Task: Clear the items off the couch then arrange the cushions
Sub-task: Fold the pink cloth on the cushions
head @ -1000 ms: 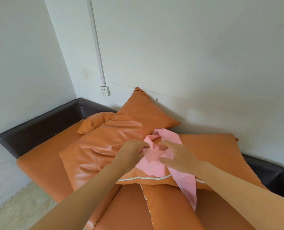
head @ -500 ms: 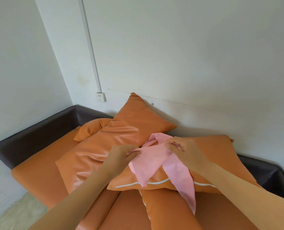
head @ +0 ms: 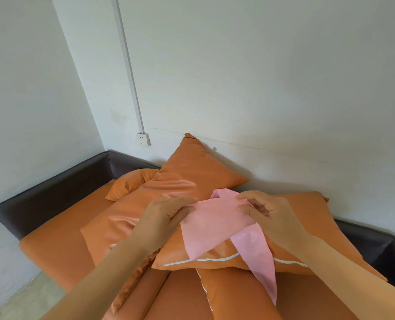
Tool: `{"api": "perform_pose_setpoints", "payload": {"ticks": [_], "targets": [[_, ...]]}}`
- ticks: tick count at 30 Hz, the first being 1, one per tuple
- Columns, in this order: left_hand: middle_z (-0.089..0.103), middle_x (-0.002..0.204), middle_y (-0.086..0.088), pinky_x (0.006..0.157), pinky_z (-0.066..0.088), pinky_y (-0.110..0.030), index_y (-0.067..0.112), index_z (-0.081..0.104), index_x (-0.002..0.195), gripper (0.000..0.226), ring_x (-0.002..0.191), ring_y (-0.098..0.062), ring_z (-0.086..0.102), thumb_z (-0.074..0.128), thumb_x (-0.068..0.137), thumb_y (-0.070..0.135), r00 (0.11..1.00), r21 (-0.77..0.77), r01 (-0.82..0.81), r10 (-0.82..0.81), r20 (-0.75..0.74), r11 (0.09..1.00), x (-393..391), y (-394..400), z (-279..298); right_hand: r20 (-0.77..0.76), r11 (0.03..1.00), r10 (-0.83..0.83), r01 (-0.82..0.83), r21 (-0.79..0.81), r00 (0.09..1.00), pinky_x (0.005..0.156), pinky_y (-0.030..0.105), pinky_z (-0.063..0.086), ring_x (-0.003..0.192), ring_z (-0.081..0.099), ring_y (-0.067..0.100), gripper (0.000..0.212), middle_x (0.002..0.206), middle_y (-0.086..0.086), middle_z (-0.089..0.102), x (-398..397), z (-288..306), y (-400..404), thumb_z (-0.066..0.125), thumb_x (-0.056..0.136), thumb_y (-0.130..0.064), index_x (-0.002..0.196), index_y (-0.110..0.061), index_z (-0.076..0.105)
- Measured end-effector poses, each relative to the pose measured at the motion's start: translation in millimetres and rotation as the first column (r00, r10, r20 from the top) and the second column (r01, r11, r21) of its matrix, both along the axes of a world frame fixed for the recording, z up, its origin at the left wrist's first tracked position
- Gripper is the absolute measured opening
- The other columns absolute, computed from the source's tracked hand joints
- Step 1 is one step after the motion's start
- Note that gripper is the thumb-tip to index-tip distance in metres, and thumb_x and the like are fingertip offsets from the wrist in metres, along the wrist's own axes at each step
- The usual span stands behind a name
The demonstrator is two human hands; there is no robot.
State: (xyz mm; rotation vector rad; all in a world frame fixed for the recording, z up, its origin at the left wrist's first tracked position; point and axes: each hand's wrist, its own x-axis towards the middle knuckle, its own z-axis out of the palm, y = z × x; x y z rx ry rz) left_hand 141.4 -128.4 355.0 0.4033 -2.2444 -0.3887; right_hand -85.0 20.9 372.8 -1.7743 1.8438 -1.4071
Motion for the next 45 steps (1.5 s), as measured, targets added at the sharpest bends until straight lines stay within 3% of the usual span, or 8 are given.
{"api": "perform_pose_setpoints", "payload": {"ticks": [4,8,14,22,31,36,40,45], "targets": [[0.071,0.095,0.009,0.073,0.052,-0.036,0.019,0.07,0.1,0.019,0.086,-0.011,0.066,0.055,0.092,0.028,0.998,-0.119,-0.069,0.067,-0.019,0.991,-0.9,-0.3,-4.6,-0.144,1.0,-0.012,0.015,0.024,0.99,0.071,0.03,0.051,0.078,0.065,0.009,0.046,0.088,-0.02,0.07,4.2,4.4,-2.3,0.065,0.09,-0.01,0.088,-0.056,0.061],[0.067,0.1,0.01,0.081,0.046,-0.04,0.023,0.068,0.094,0.014,0.093,-0.009,0.061,0.055,0.092,0.027,0.992,-0.135,-0.123,0.124,-0.006,0.983,-1.4,2.0,-5.7,-0.171,0.996,0.038,-0.023,0.089,0.985,0.073,0.009,0.041,0.091,0.058,-0.001,0.026,0.093,-0.025,0.064,1.5,5.5,-7.3,0.062,0.092,-0.014,0.086,-0.039,0.066],[0.06,0.076,0.018,0.081,0.028,-0.038,0.026,0.063,0.085,0.022,0.072,0.007,0.043,0.042,0.092,0.028,0.976,-0.128,-0.182,0.195,0.094,0.975,-2.1,11.1,0.4,-0.563,0.993,-0.035,0.093,0.076,0.826,0.084,0.032,0.026,0.091,0.044,-0.001,0.013,0.094,-0.017,0.056,-7.7,-1.9,-12.2,0.059,0.093,-0.025,0.088,-0.03,0.07],[0.056,0.082,0.018,0.078,0.032,-0.035,0.033,0.054,0.103,0.028,0.069,-0.003,0.044,0.032,0.094,0.019,0.968,-0.114,-0.118,0.14,0.208,0.986,-3.7,16.2,6.7,-0.144,0.964,0.061,-0.021,0.264,0.988,0.068,0.011,0.042,0.078,0.057,0.005,0.021,0.083,-0.014,0.068,-0.2,22.3,-1.4,0.055,0.095,-0.013,0.088,-0.025,0.07],[0.049,0.084,0.006,0.069,0.038,-0.027,0.016,0.053,0.096,0.025,0.071,-0.013,0.042,0.035,0.099,0.033,0.968,-0.163,-0.081,0.117,0.223,0.983,-9.5,32.9,14.3,-0.183,0.962,0.089,-0.037,0.269,0.979,0.065,0.015,0.029,0.072,0.04,0.004,0.038,0.076,-0.043,0.05,3.5,27.1,1.7,0.036,0.103,-0.016,0.071,-0.034,0.047],[0.051,0.079,0.004,0.059,0.039,-0.03,0.014,0.059,0.086,0.027,0.065,-0.015,0.044,0.044,0.097,0.033,0.964,-0.285,-0.151,0.205,0.169,0.947,-10.3,32.6,12.2,-0.149,0.971,0.108,-0.073,0.226,0.983,0.065,0.012,0.032,0.07,0.044,0.0,0.045,0.072,-0.029,0.051,10.0,32.1,5.6,0.038,0.102,-0.014,0.069,-0.043,0.049],[0.052,0.081,0.01,0.062,0.037,-0.025,0.019,0.058,0.083,0.019,0.067,-0.012,0.045,0.052,0.092,0.035,0.979,-0.143,-0.148,0.165,0.118,0.979,-11.3,35.7,11.5,-0.102,0.967,0.104,-0.076,0.244,0.989,0.065,0.011,0.036,0.068,0.046,0.001,0.029,0.073,-0.012,0.056,11.5,24.7,8.4,0.037,0.103,-0.016,0.079,-0.02,0.052],[0.048,0.065,0.016,0.074,0.034,-0.028,0.021,0.054,0.073,0.022,0.062,-0.005,0.043,0.052,0.09,0.034,0.971,-0.227,-0.187,0.216,0.107,0.956,-9.7,36.4,14.7,-0.143,0.958,0.088,-0.045,0.282,0.986,0.068,0.03,0.042,0.068,0.048,0.012,0.031,0.077,0.005,0.058,4.8,10.7,11.0,0.034,0.103,-0.027,0.082,-0.014,0.053]]}}
